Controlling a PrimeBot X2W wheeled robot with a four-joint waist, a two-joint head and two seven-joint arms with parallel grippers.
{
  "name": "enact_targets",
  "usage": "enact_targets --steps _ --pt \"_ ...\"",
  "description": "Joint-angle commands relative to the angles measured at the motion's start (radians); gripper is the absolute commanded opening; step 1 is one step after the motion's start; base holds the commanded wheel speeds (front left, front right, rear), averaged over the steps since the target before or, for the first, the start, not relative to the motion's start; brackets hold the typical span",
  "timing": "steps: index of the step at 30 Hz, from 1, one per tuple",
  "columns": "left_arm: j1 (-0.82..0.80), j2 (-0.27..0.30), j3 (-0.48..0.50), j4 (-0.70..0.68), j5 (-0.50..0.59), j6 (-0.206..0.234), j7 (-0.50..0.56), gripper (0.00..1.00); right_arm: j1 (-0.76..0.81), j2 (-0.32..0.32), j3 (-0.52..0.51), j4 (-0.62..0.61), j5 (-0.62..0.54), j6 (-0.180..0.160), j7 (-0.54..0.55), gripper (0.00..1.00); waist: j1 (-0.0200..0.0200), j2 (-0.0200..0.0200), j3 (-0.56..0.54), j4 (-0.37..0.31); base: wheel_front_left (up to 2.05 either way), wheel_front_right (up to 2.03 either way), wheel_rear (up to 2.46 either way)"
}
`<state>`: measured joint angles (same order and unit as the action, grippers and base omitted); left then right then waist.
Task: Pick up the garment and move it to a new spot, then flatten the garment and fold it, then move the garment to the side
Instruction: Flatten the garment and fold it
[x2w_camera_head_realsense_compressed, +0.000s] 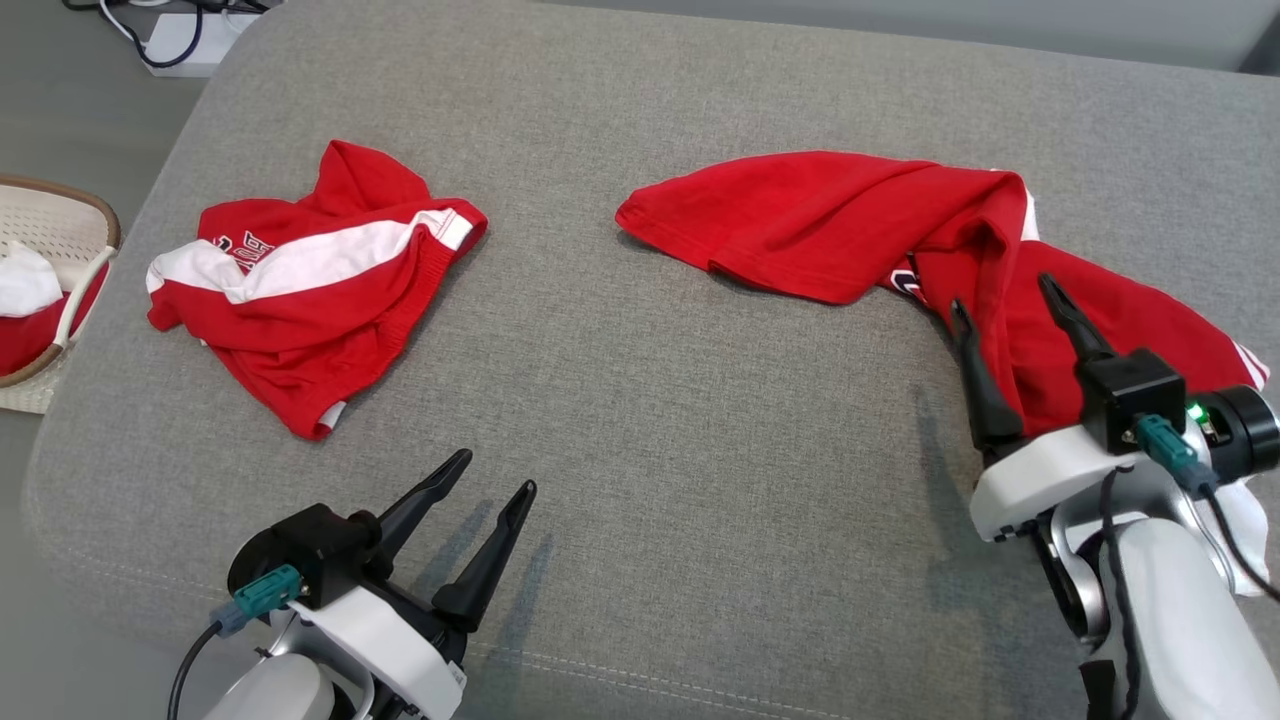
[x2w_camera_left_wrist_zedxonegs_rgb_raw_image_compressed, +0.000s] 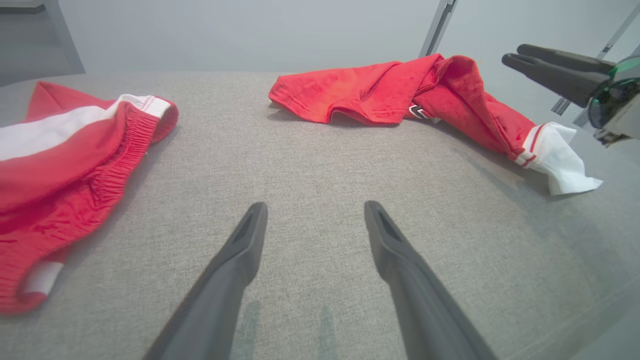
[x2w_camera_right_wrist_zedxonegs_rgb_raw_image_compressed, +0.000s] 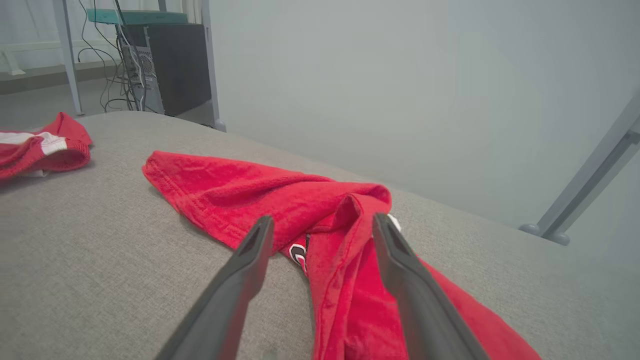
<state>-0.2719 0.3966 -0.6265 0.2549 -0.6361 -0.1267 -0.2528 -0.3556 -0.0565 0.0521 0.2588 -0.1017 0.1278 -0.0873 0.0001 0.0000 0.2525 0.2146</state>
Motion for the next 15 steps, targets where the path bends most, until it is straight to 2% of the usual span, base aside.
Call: enact_targets --steps 1,4,6,7,8,11,15 --pt "-0.008 0.032 0.04 -0.018 0.008 -0.004 -0.009 1.0 -0.011 0.006 0.037 -0.046 0.042 0.003 0.014 1.0 -0.0001 0.0 -0.003 0.002 0.0 0.0 0.0" --pt "-0.009 0.027 0.026 -0.008 0.007 -0.004 -0.009 1.0 -0.027 0.006 0.054 -0.018 0.151 0.003 0.021 1.0 -0.0001 0.0 -0.009 0.021 0.0 0.0 0.0" --pt "-0.012 0.021 0.018 -0.004 0.005 -0.004 -0.009 1.0 -0.042 0.006 0.052 0.044 0.238 0.003 0.007 1.0 -0.0001 0.0 -0.01 0.038 0.0 0.0 0.0" --pt "-0.012 0.021 0.018 -0.004 0.005 -0.004 -0.009 1.0 -0.042 0.006 0.052 0.044 0.238 0.003 0.007 1.0 -0.0001 0.0 -0.01 0.038 0.0 0.0 0.0" --pt "-0.014 0.02 0.008 0.002 0.002 -0.004 -0.009 1.0 -0.066 0.006 0.046 0.125 0.293 0.003 -0.019 1.0 -0.0001 0.0 -0.009 0.056 0.0 0.0 0.0" --pt "-0.017 0.023 -0.001 0.011 -0.005 -0.004 -0.009 1.0 -0.122 0.006 0.049 0.249 0.355 0.003 -0.075 1.0 -0.0001 0.0 -0.003 0.081 0.0 0.0 0.0" --pt "-0.018 0.027 -0.008 0.02 -0.014 -0.004 -0.009 1.0 -0.216 0.006 0.065 0.391 0.375 0.003 -0.137 1.0 -0.0001 0.0 0.004 0.103 0.0 0.0 0.0"
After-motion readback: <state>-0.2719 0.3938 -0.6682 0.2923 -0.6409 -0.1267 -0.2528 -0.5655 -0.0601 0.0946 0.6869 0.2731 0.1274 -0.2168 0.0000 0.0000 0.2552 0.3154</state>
